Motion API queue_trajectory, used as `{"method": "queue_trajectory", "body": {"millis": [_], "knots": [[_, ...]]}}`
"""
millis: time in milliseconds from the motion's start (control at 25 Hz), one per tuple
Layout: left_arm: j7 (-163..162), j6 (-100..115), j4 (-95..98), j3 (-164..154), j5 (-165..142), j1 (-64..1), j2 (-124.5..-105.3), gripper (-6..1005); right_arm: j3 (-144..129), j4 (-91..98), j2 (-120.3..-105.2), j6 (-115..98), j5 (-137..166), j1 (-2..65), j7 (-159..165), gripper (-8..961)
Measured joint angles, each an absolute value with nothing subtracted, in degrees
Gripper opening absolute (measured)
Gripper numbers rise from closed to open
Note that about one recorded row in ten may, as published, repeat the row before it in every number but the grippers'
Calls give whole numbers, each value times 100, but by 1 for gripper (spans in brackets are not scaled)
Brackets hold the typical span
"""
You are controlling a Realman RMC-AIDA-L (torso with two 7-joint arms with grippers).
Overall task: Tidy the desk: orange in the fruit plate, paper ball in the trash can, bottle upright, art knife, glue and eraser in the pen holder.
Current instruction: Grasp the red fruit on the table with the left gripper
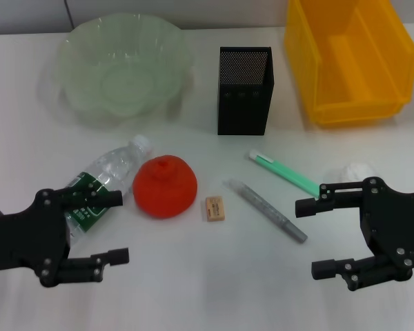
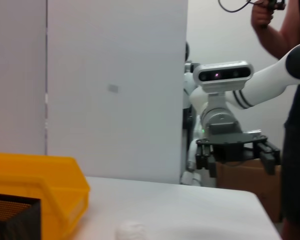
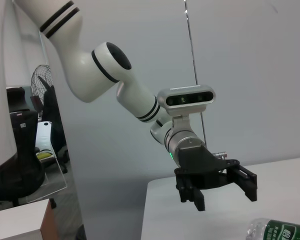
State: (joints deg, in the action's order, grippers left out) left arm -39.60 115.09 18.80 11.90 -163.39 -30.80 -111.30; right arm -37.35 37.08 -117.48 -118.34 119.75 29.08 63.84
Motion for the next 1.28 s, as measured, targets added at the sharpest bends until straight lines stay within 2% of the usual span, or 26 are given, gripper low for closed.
{"method": "queue_trajectory", "body": {"millis": [200,280,400,840,1000,1200,1280], "knots": [[-3679,11396,2180,1173,-15959,-3066,-11353,775,-3735,3707,-11762,-11719,11979,2926,6397,751],[-3679,11396,2180,1173,-15959,-3066,-11353,773,-3735,3708,-11777,-11679,11980,2924,6396,751],[-3516,11161,2287,1166,-15590,-3033,-11496,770,-3735,3709,-11796,-11637,11980,2923,6405,751],[-4101,11212,2469,910,-15550,-3340,-11535,757,-3470,3710,-11812,-11525,11948,2834,6417,750],[-5404,11096,3525,400,-15547,-4070,-11843,752,-2984,3561,-11796,-11255,11942,2653,6420,750],[-6709,10399,3758,-817,-15538,-4828,-11888,747,-2644,3290,-11708,-11048,11935,2385,6374,750],[-6822,10236,3763,-977,-15521,-4890,-11891,744,-2610,3276,-11705,-10968,11930,2302,6372,750]]}}
